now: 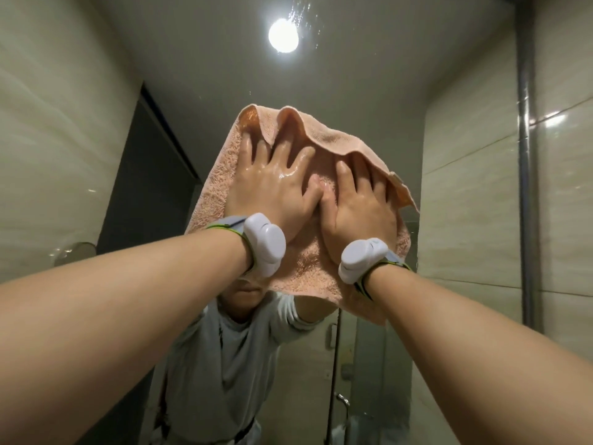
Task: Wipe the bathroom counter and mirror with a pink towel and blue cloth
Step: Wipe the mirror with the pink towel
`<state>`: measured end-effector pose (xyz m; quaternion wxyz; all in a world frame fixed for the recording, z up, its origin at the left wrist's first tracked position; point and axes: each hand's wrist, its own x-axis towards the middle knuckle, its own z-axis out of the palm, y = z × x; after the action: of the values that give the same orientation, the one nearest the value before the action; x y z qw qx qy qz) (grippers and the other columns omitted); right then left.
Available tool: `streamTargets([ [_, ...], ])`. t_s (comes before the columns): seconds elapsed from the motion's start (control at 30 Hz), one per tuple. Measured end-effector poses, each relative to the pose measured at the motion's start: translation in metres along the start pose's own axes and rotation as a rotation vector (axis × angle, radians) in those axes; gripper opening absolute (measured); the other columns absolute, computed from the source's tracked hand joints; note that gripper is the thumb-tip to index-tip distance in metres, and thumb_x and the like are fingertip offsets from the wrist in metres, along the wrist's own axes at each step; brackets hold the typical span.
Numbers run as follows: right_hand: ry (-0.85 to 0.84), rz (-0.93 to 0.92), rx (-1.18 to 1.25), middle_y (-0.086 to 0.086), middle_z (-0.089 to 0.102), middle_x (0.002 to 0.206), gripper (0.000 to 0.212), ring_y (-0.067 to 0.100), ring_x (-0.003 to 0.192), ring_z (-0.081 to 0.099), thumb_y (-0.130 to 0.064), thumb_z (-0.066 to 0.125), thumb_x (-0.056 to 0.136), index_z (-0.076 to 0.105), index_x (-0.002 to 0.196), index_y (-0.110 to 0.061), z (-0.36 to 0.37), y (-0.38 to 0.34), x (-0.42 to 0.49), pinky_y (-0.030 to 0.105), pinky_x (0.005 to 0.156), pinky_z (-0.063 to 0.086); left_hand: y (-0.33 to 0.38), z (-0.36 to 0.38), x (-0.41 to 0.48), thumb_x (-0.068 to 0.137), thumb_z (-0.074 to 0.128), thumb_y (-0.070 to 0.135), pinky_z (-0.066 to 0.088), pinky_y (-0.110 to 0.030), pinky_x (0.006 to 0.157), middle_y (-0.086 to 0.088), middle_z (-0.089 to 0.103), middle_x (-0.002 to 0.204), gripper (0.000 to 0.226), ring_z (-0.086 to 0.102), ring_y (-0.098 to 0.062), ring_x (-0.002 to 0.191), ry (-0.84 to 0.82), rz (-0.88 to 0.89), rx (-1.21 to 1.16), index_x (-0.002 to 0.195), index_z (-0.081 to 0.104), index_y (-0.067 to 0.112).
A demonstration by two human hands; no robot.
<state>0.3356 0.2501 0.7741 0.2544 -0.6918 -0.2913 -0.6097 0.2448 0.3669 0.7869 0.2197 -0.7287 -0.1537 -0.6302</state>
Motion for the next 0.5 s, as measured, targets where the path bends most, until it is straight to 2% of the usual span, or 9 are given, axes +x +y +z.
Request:
streamTargets([
  [0.37, -0.041, 0.017, -0.006, 0.008, 0.057, 0.136, 0.054, 0.036, 0.117, 0.051, -0.048, 0.032, 0.097, 0.045, 0.144, -0.025, -0.006, 0.025, -0.048, 0.050, 0.097, 0.042, 0.036, -0.001, -0.041, 0.099, 0.035, 0.049, 0.014, -0.062, 0.125, -0.017, 0.040, 0.161, 0.056, 0.045, -0.049, 0.137, -0.048, 0.001, -0.019, 0.142, 0.057, 0.022],
  [0.5, -0.102, 0.028, -0.007, 0.006, 0.059, 0.133, 0.049, 0.034, 0.117, 0.054, -0.049, 0.032, 0.098, 0.043, 0.141, -0.028, -0.007, 0.042, -0.072, 0.050, 0.095, 0.046, 0.055, 0.002, -0.060, 0.100, 0.030, 0.052, 0.013, -0.062, 0.125, -0.015, 0.036, 0.164, 0.059, 0.035, -0.047, 0.147, -0.095, 0.010, -0.047, 0.146, 0.055, 0.026],
])
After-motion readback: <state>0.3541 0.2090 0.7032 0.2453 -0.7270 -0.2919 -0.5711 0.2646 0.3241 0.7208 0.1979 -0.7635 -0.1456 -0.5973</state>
